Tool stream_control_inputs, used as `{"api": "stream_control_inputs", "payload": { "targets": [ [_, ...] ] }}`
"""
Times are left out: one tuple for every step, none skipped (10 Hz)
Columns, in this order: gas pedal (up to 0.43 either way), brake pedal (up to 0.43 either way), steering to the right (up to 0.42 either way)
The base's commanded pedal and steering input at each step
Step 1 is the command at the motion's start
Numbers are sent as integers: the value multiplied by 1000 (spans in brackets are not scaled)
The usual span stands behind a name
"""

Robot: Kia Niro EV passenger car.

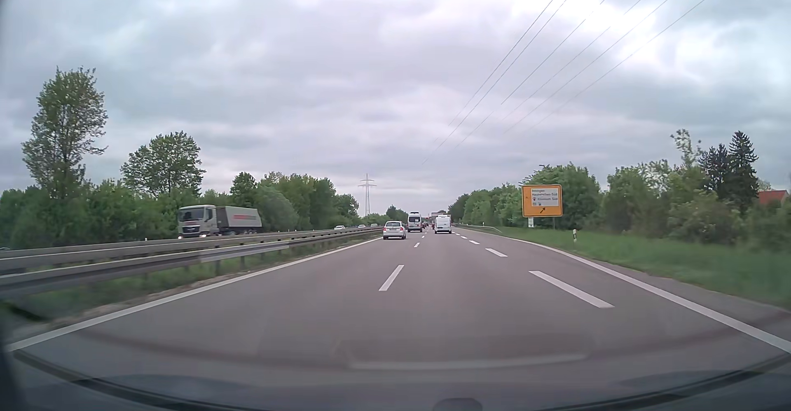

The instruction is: Follow the waypoints while adhering to traffic rules and regulations

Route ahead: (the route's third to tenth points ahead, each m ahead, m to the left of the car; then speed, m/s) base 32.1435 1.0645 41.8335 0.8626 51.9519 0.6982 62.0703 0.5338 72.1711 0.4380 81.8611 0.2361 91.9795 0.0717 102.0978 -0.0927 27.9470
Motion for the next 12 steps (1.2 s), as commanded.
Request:
{"api": "stream_control_inputs", "payload": {
  "targets": [
    [110, 0, -4],
    [110, 0, -4],
    [118, 0, -3],
    [110, 0, -3],
    [110, 0, -3],
    [98, 0, -3],
    [98, 0, -2],
    [98, 0, -2],
    [87, 0, -2],
    [67, 0, -1],
    [47, 0, -1],
    [47, 0, 0]
  ]
}}
